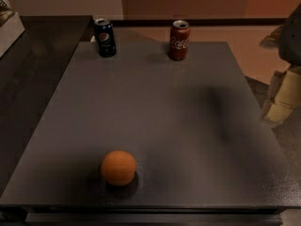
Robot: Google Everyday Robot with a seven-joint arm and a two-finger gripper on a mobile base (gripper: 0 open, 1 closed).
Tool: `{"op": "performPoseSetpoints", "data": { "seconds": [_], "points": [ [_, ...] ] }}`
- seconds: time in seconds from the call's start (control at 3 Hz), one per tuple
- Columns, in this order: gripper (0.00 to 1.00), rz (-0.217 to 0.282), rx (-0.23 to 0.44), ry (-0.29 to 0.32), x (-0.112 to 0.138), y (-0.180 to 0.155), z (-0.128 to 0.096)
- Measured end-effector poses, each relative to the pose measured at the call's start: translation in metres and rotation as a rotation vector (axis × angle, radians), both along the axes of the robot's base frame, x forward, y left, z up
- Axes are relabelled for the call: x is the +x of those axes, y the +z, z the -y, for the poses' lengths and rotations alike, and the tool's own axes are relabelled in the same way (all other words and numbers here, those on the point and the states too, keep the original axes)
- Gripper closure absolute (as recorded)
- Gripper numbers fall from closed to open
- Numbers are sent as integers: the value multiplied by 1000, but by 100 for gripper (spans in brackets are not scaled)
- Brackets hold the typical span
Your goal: Move orange near pepsi can
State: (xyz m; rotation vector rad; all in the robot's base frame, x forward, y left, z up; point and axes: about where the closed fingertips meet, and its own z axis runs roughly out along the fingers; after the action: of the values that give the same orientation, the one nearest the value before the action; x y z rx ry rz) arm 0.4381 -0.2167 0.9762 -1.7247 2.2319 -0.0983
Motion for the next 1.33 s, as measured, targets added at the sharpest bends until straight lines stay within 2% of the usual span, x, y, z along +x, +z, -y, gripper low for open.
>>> {"op": "performPoseSetpoints", "data": {
  "seconds": [0.33,1.0,1.33],
  "points": [
    [0,0,0,0,0,0,0],
    [0,-12,83,170,-14,-16,-50],
    [0,-40,134,252,-28,-28,-81]
  ]
}}
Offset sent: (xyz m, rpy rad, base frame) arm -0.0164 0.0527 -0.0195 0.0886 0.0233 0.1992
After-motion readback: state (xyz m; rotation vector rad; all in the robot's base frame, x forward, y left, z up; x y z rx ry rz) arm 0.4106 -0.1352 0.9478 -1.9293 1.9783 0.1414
